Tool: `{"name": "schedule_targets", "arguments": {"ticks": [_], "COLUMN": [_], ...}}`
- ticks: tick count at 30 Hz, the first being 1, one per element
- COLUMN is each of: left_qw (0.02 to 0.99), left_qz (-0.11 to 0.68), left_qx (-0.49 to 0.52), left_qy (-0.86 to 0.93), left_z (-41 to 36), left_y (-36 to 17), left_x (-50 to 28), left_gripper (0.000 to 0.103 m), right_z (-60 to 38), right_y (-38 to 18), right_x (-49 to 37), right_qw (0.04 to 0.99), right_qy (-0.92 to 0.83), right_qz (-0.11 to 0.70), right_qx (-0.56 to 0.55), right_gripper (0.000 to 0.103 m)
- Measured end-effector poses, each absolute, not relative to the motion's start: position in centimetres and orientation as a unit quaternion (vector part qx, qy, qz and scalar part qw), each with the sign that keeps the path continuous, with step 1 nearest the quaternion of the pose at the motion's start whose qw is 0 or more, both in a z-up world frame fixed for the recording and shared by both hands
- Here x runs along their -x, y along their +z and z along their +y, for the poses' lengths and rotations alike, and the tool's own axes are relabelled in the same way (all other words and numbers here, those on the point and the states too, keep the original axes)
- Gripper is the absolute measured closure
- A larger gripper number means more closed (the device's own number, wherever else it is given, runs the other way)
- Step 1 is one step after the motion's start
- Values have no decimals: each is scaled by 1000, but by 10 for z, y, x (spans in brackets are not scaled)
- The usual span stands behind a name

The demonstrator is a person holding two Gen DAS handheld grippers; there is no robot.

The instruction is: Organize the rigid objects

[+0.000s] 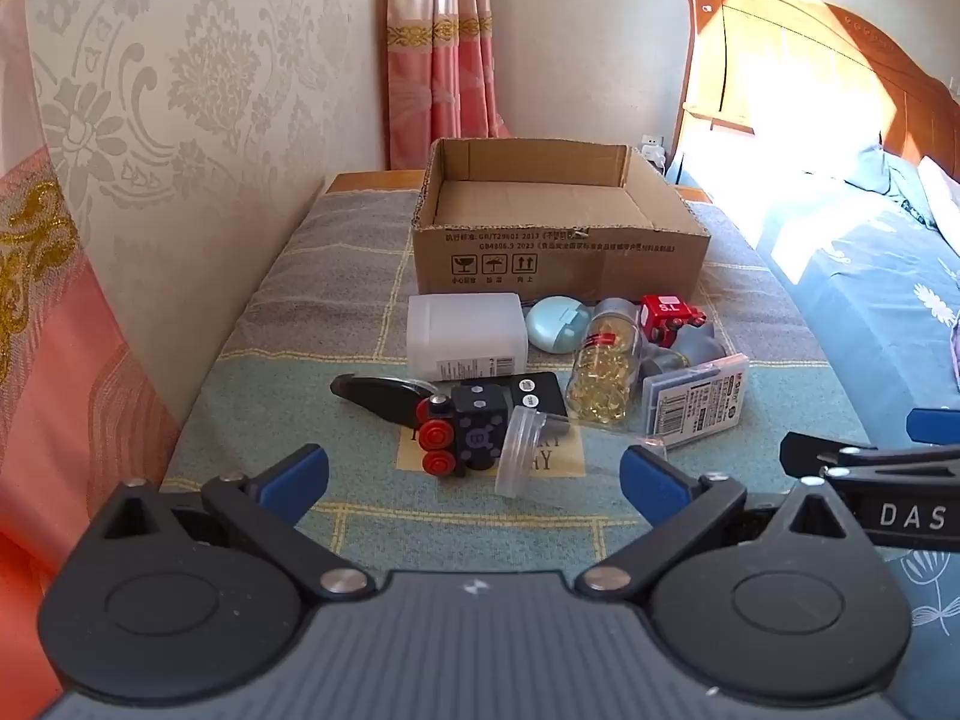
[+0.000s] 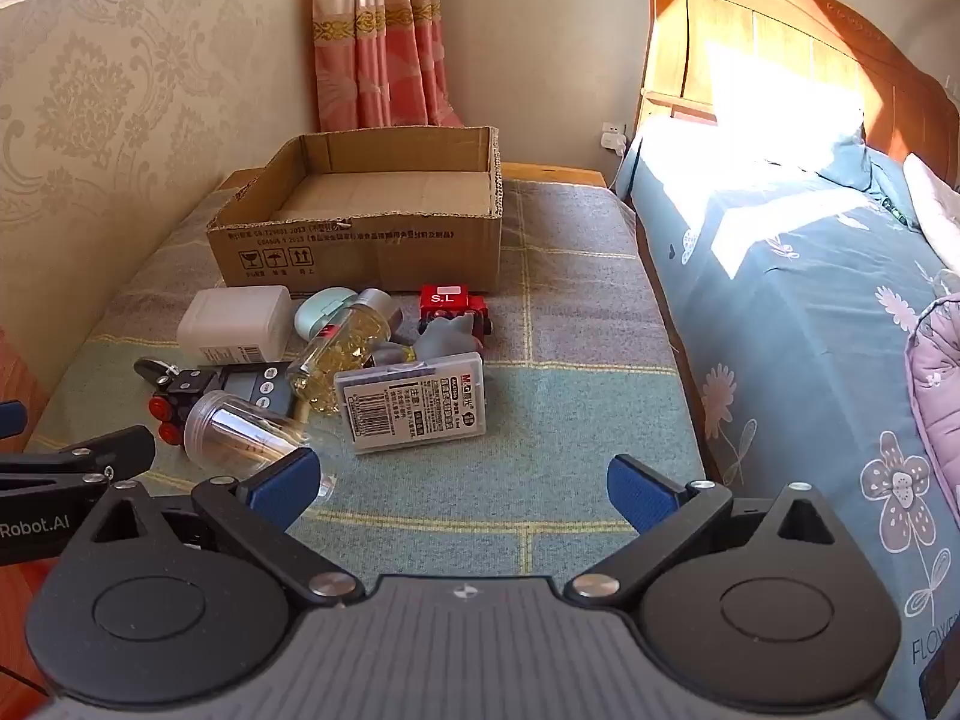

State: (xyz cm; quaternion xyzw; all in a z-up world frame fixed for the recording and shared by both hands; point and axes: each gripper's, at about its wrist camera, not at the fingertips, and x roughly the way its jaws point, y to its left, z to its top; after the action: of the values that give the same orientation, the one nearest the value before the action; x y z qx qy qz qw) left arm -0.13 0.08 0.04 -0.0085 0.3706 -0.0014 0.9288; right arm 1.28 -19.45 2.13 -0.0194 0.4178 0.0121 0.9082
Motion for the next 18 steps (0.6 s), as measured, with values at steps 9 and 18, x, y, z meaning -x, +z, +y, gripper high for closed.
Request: {"name": "schedule_targets", "arguments": {"ticks": [9, 18], "left_qw": [927, 925], "left_qz": [375, 379], "left_qx": [7, 5], "left_qy": [-3, -1], "left_z": [0, -4], "left_y": [0, 3], "left_x": [3, 2], "left_gripper": [0, 0], "right_z": [-194, -193], "right_y": [22, 23], "right_x": [-12, -11], "right_qw": [910, 910], "right_qy": [10, 13], "right_qz": [414, 414], "right_qx": [22, 22], "right_gripper": [0, 0]}}
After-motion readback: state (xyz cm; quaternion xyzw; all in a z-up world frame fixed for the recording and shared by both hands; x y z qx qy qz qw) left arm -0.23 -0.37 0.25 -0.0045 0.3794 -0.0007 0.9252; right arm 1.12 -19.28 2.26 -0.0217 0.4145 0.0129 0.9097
